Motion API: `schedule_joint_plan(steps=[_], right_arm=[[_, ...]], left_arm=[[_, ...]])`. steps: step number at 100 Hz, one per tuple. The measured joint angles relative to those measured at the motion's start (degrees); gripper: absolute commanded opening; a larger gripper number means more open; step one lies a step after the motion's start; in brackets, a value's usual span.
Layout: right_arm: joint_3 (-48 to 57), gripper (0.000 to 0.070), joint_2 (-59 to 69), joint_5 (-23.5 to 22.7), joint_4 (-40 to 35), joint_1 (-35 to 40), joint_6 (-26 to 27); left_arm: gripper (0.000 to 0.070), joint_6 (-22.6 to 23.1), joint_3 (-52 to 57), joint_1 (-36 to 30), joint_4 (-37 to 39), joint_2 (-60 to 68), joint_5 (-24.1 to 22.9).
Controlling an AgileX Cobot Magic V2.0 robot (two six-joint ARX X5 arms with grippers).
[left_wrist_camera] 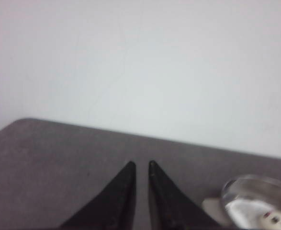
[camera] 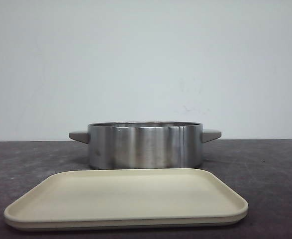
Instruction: Steam buns
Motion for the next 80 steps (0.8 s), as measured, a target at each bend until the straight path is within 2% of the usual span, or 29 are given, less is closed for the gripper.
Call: schedule_joint_plan(steps=[15, 27, 36, 52, 80], right_arm=[[0.00, 0.0007, 0.00, 0.00, 0.00, 0.00, 0.00], [0.00, 0.0007, 0.00, 0.00, 0.00, 0.00, 0.00], [0.00, 0.0007, 0.00, 0.00, 0.00, 0.00, 0.00], [0.00, 0.0007, 0.00, 0.00, 0.00, 0.00, 0.00], [0.00, 0.0007, 0.00, 0.00, 0.00, 0.00, 0.00]], left_arm=[[0.0000, -1.88, -16.85, 4.17, 13.00, -3.45, 8.07], [0.0000, -4.87, -26.10, 6.86, 20.26, -4.98, 11.02], [0.0000, -5.92, -28.72, 8.22, 20.39, -5.90, 11.06], [0.0000, -5.18, -29.99, 10.84, 20.63, -7.54, 10.97], [0.0000, -2.89, -30.01, 15.67, 13.29, -7.72, 11.04]])
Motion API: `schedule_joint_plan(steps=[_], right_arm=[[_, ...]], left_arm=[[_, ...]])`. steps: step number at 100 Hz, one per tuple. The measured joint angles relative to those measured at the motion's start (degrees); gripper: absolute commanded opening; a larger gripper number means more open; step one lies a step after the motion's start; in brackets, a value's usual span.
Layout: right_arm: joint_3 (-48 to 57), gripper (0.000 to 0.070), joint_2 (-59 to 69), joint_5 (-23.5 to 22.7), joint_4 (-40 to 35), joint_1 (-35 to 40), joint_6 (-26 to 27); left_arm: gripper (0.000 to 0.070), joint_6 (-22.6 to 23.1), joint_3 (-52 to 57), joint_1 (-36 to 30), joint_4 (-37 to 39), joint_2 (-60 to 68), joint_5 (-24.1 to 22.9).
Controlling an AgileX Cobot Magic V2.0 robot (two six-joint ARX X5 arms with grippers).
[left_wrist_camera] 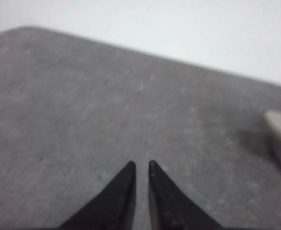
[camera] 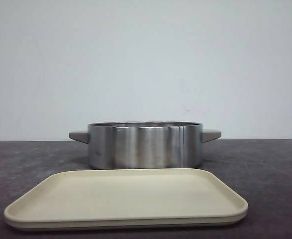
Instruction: Steam buns
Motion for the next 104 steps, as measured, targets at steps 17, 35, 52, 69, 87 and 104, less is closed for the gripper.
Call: schedule_joint_plan(steps=[17, 35, 52, 69, 87, 104], right_arm=[[0.00, 0.0007, 0.00, 0.00, 0.00, 0.00, 0.00], [0.00, 0.0007, 0.00, 0.00, 0.00, 0.00, 0.00], [0.00, 0.0007, 0.00, 0.00, 0.02, 0.00, 0.00], [0.00, 0.0007, 0.00, 0.00, 0.02, 0.00, 0.00], [0.00, 0.0007, 0.00, 0.00, 0.02, 0.00, 0.00], [0.00, 0.0007, 0.00, 0.00, 0.02, 0.00, 0.00]], left_arm=[[0.0000, 4.44, 0.00, 0.57, -0.22, -0.02, 2.99], [0.0000, 7.56, 0.00, 0.57, -0.33, -0.02, 5.53], [0.0000, 7.58, 0.00, 0.55, -0.33, 0.00, 5.55], [0.0000, 7.58, 0.00, 0.57, -0.33, 0.00, 5.55], [0.0000, 7.58, 0.00, 0.55, -0.31, 0.00, 5.55], [0.0000, 7.58, 0.00, 0.57, -0.33, -0.02, 5.55]])
